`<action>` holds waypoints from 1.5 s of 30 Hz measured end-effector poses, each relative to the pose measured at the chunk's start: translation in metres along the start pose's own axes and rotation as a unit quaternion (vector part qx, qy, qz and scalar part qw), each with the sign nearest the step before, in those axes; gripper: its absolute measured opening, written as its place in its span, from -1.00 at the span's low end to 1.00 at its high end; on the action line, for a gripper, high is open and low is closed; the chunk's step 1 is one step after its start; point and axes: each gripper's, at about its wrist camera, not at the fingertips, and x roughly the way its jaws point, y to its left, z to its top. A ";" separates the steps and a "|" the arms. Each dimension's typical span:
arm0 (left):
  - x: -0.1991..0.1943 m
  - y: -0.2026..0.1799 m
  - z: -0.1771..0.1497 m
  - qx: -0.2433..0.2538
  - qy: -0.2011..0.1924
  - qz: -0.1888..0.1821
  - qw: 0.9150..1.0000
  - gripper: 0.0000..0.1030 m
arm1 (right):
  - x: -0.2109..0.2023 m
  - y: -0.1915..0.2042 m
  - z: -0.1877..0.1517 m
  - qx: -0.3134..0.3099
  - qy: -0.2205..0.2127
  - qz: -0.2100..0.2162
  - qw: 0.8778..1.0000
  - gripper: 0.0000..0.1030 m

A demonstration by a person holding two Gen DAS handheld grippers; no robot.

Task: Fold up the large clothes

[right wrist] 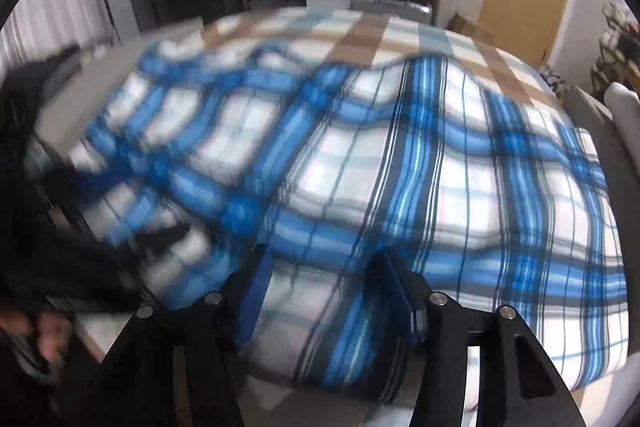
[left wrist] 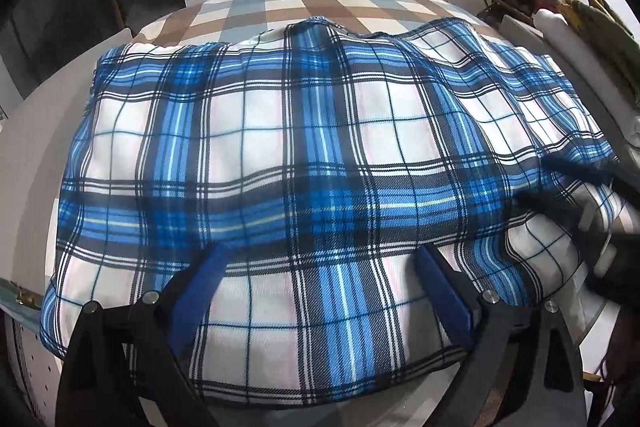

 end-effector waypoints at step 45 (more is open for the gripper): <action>0.025 -0.007 0.008 -0.003 -0.007 0.018 1.000 0.99 | 0.000 -0.060 0.029 0.031 -0.005 -0.025 0.999 0.11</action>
